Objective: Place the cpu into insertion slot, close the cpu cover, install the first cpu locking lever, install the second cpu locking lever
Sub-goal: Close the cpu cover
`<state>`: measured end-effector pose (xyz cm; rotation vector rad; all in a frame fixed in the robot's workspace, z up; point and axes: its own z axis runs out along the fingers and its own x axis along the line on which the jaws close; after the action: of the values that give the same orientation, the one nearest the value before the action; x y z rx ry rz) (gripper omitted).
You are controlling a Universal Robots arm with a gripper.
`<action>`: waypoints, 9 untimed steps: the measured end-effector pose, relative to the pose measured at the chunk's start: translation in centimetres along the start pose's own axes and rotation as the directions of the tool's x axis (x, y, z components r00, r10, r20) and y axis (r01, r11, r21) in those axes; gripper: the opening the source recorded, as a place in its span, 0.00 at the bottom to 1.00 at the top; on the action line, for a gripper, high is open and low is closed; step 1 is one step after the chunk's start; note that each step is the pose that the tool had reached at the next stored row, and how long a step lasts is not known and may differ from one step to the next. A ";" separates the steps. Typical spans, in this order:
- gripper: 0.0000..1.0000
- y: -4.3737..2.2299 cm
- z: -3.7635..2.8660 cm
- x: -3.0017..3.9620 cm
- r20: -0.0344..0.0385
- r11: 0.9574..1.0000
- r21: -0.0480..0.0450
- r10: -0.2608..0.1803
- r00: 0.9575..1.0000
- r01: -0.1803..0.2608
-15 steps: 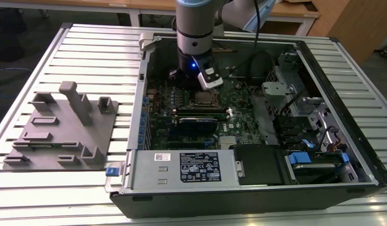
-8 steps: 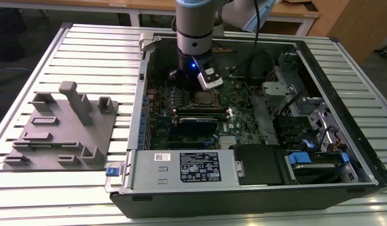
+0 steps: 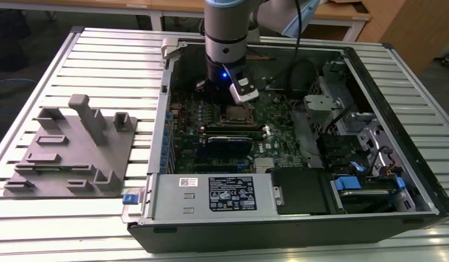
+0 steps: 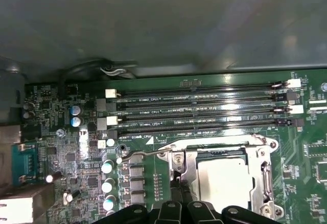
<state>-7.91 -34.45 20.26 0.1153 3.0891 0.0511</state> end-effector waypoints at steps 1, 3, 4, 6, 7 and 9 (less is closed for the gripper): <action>0.11 -0.01 -0.22 0.00 0.000 1.000 0.001 0.000 1.000 0.000; 0.11 0.01 -0.62 -0.03 0.000 1.000 0.000 0.000 1.000 0.000; 0.11 0.02 -0.84 -0.03 0.000 1.000 0.001 0.000 1.000 0.000; 0.11 0.03 -1.16 -0.05 0.000 1.000 0.001 0.000 1.000 0.000; 0.11 0.03 -1.20 -0.06 0.000 1.000 0.000 0.000 1.000 0.000; 0.11 0.03 -1.19 -0.06 0.000 1.000 0.000 0.000 1.000 0.000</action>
<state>-7.90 -34.46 21.46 0.1151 3.0892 0.0507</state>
